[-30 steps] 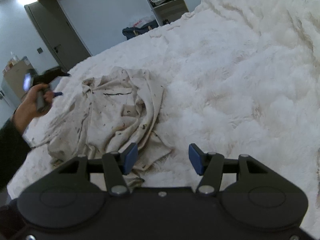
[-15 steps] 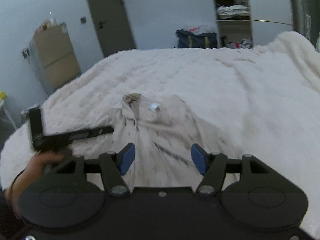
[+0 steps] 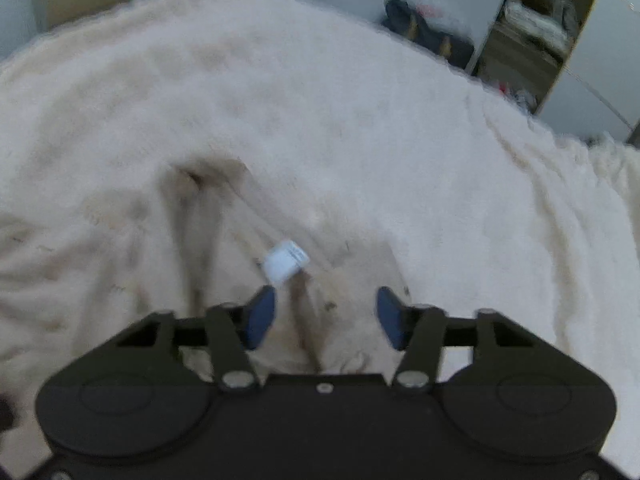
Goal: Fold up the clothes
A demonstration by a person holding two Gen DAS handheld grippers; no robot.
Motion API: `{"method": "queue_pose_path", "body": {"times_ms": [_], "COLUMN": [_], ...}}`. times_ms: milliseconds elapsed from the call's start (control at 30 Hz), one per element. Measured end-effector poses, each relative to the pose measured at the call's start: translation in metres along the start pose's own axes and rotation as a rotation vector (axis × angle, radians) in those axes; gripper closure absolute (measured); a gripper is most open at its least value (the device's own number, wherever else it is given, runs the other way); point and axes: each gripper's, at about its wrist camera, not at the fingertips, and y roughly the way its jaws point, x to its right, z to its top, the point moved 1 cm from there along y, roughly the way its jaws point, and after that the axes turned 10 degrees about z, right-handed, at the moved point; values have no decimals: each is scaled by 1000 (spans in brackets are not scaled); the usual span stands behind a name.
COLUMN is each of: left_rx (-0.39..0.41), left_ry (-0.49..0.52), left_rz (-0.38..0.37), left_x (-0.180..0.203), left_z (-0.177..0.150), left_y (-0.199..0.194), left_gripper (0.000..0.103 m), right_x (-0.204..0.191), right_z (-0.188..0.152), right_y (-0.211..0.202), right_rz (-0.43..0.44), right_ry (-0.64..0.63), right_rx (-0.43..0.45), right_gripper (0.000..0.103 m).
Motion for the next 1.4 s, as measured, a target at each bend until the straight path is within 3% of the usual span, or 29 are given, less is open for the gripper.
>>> {"method": "queue_pose_path", "body": {"times_ms": [33,100,233,333,400,467,533,600,700,767,833,933,1000,1100,1167,1200,1233,1333,1400], "left_rx": [4,8,21,19,15,13,15,22,30,25,24,21,19,23,17,15,11,11,12], "left_ry": [15,21,9,-21,-22,-18,-11,-3,-18,-29,-27,-26,-29,-31,-39,-41,-44,-55,-69], "left_rz": [10,21,25,17,20,26,30,39,52,44,48,63,66,69,67,67,68,72,63], "left_x": [-2,-4,-10,-15,-15,-16,-17,-18,-23,-27,-29,-31,-33,-35,-37,-38,-40,-43,-46], "left_z": [1,3,7,9,8,8,8,10,14,16,16,16,17,18,17,17,17,19,20], "left_y": [0,-1,-3,-3,-1,0,-1,-3,-5,-4,-3,-2,-2,-2,-1,0,0,0,-1], "left_gripper": [0,0,1,1,1,1,1,1,1,0,1,0,0,0,0,0,0,0,0], "right_x": [1,7,25,21,12,1,-11,-23,-42,-67,-86,-135,-157,-176,-182,-183,-178,-143,-97], "right_z": [2,6,29,34,31,21,6,2,10,22,27,32,34,32,27,26,32,57,71], "right_y": [4,-2,-72,-101,-93,-64,-35,-32,-42,-39,-35,-15,2,43,67,73,68,35,6], "right_rz": [8,16,-10,10,62,114,152,111,61,93,80,4,-54,-153,-248,-274,-241,-84,75], "right_ry": [10,34,119,94,64,41,8,-36,-104,-191,-269,-495,-588,-673,-708,-704,-640,-346,-94], "right_rx": [-9,18,284,367,302,159,16,62,198,222,228,205,160,26,-35,-46,-28,44,88], "right_gripper": [102,103,103,103,100,93,92,86,52,48,48,48,49,50,79,89,89,90,91]}}
